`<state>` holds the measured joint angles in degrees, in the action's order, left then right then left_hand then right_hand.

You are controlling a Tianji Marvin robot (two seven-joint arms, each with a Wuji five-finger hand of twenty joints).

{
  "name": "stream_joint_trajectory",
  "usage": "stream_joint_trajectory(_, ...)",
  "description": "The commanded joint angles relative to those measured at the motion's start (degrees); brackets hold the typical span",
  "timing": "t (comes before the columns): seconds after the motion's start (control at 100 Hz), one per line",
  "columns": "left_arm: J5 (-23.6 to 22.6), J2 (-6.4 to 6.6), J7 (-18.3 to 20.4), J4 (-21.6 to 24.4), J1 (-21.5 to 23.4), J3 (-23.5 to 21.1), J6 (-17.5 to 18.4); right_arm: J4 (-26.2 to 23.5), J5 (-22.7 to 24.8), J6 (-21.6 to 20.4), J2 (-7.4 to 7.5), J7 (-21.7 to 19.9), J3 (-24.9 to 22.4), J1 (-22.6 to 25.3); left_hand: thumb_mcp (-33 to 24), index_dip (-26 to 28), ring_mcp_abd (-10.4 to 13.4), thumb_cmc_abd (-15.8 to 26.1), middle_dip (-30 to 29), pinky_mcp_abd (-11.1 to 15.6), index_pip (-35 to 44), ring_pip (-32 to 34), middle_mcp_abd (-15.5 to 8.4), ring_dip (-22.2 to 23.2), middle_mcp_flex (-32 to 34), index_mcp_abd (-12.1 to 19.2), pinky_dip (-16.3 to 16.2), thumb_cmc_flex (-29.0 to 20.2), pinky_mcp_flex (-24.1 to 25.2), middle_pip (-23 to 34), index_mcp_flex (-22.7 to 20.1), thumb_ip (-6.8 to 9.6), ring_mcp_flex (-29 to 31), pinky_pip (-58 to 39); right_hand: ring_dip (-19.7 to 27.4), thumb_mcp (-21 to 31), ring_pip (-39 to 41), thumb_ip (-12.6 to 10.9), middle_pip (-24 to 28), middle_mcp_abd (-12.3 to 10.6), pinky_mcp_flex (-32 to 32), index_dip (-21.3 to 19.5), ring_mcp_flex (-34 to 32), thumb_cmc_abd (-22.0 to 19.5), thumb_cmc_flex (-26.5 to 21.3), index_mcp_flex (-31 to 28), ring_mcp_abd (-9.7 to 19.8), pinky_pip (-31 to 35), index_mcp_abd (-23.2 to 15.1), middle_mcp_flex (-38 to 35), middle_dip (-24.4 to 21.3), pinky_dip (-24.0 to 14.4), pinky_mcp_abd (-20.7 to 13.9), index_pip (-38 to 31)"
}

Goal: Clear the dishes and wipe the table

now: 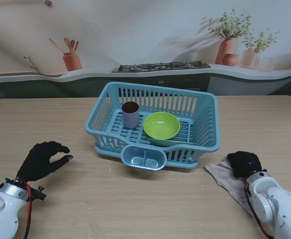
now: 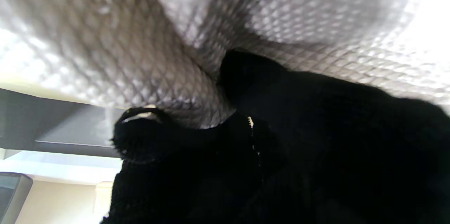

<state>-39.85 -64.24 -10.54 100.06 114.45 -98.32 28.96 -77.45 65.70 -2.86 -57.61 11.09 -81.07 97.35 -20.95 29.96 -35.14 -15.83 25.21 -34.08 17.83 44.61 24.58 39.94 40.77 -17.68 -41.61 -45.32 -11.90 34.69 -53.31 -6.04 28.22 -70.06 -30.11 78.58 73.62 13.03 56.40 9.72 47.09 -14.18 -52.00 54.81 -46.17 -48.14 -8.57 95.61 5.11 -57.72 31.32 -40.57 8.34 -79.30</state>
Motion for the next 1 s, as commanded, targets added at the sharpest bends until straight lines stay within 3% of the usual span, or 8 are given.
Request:
stream_joint_trajectory(0.0, 0.34, -0.2, 0.8, 0.26, 0.1, 0.19, -0.41, 5.76, 0.44, -0.5, -0.63, -2.98, 1.57, 0.9, 1.29, 0.63, -2.4, 2.01, -1.05, -0.66, -0.73, -0.25, 1.52, -0.48, 0.25, -0.87, -0.3, -0.6, 0.63, -0.28, -2.92, 2.66, -0.79, -0.29, -1.05, -3.82, 0.94, 1.99, -5.24, 0.6, -0.78, 6.52, -1.3, -3.35, -2.22, -8.79, -1.88, 1.24, -4.12, -0.8, -3.59, -0.79, -3.29, 13.79)
stream_joint_trajectory(0.6, 0.27, -0.12, 1.09, 0.07, -0.15, 0.32, -0.72, 11.28, -0.16, 2.58, -0.35, -2.58, 9.3, -10.22, 1.44, 0.64, -2.39, 2.03, -1.03, -0.56, -0.72, -0.16, 1.54, -0.45, 0.3, -0.76, -0.33, -0.59, 0.61, -0.23, -2.89, 2.67, -0.68, -0.38, -1.11, -3.82, 0.66, 1.98, -5.31, 0.71, -1.36, 5.98, -1.11, -3.52, -2.18, -8.67, -1.98, 1.06, -3.85, -0.62, -3.31, -1.21, -2.9, 13.95)
stream_joint_trajectory(0.73, 0.13, -0.13, 0.95, -0.06, -0.17, 0.27, -0.57, 8.45, -0.1, 1.69, -0.49, -3.81, 6.92, -7.79, 1.46, 0.64, -2.39, 2.02, -1.02, -0.59, -0.71, -0.16, 1.48, -0.45, 0.3, -0.82, -0.34, -0.62, 0.61, -0.2, -2.96, 2.67, -0.68, -0.39, -1.12, -3.77, 0.71, 1.98, -5.26, 0.96, -1.53, 5.85, -1.07, -3.48, -2.28, -8.64, -2.21, 1.15, -3.62, -0.56, -3.25, -1.35, -2.83, 13.9)
stream_joint_trajectory(0.99, 0.8, -0.11, 1.51, 0.22, -0.05, 0.27, -0.55, -1.89, 0.04, -4.5, -0.78, -9.11, -2.17, 3.27, 1.53, 0.63, -2.35, 2.04, -1.03, -0.63, -0.71, -0.17, 1.45, -0.46, 0.33, -0.82, -0.33, -0.56, 0.58, -0.22, -2.97, 2.67, -0.7, -0.37, -1.05, -3.73, 0.72, 2.05, -5.33, 1.23, -1.55, 5.53, -1.18, -3.27, -2.4, -8.67, -2.5, 1.18, -3.37, -0.8, -3.28, -1.5, -2.4, 13.88)
